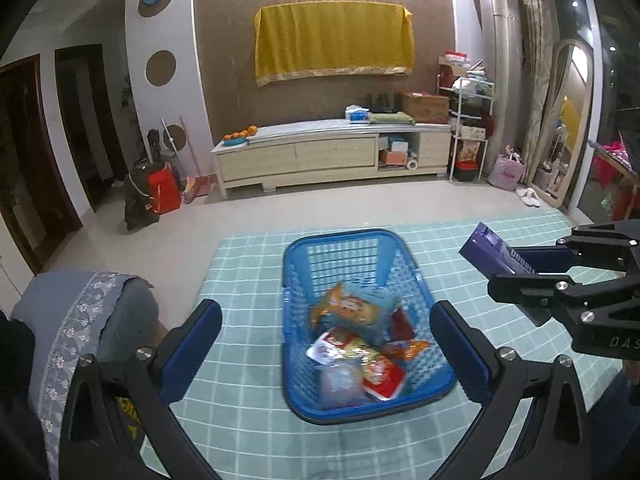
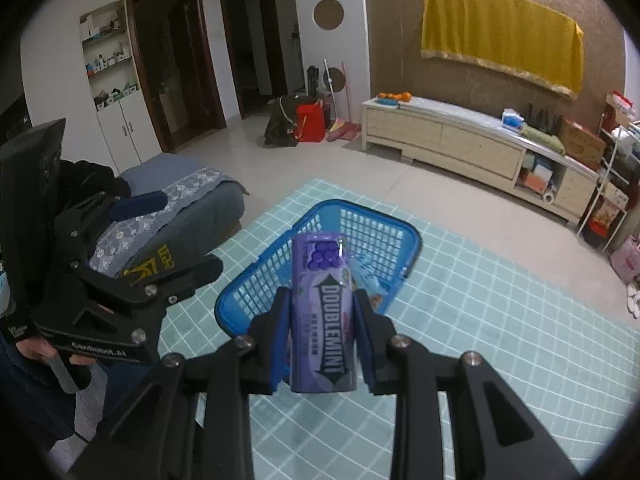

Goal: Organize snacks
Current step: 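Carry the gum pack with the right tool over the blue basket, then open the right tool to drop the gum pack into the basket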

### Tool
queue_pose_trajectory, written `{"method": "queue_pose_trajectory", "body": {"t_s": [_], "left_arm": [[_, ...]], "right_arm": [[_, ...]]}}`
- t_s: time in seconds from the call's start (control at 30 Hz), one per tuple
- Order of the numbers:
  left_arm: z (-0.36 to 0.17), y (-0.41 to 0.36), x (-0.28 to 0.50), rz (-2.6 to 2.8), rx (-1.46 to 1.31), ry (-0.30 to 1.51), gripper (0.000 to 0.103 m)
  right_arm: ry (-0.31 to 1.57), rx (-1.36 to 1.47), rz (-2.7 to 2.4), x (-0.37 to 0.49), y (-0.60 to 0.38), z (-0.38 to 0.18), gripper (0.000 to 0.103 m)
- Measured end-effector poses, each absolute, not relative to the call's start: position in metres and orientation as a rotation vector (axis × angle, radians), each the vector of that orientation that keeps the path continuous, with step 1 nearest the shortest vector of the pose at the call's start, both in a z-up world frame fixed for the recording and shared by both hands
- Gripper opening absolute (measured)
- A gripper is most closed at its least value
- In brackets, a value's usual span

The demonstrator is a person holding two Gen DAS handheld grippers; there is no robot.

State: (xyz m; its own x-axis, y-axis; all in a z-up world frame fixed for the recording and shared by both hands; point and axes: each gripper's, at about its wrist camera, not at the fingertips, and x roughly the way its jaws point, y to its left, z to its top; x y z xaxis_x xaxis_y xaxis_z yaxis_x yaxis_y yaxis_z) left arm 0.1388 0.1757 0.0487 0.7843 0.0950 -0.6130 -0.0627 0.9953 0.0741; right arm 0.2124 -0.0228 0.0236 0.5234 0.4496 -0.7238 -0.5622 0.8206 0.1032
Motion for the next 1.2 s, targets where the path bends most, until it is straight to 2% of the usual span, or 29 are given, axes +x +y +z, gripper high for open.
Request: {"method": "queue_pose_trajectory", "body": {"t_s": [0.6, 1.0, 1.03, 1.1, 1.13, 1.17, 1.2], "left_arm": [[-0.025, 0.240, 0.172, 0.105, -0.098, 0.854, 0.103], [-0.047, 0.245, 0.174, 0.107, -0.117, 0.889, 0.103], [-0.047, 0.245, 0.173, 0.108, -0.121, 0.886, 0.103], [-0.043, 0.243, 0.170, 0.109, -0.120, 0.872, 0.103], [-0.041, 0.241, 0.168, 0.105, -0.107, 0.861, 0.103], [-0.040, 0.241, 0.167, 0.105, -0.097, 0.853, 0.103], [-0.037, 0.238, 0.163, 0.111, -0.081, 0.834, 0.103]], "right_arm": [[1.090, -0.276, 0.604, 0.261, 0.052, -0.085, 0.035], [1.170, -0.344, 0.550, 0.267, 0.063, -0.109, 0.036], [1.165, -0.346, 0.549, 0.268, 0.064, -0.110, 0.039], [1.131, -0.352, 0.536, 0.264, 0.062, -0.108, 0.057], [1.105, -0.340, 0.538, 0.262, 0.059, -0.104, 0.070], [1.082, -0.323, 0.533, 0.259, 0.055, -0.099, 0.076], [1.057, -0.302, 0.520, 0.255, 0.050, -0.093, 0.076]]}}
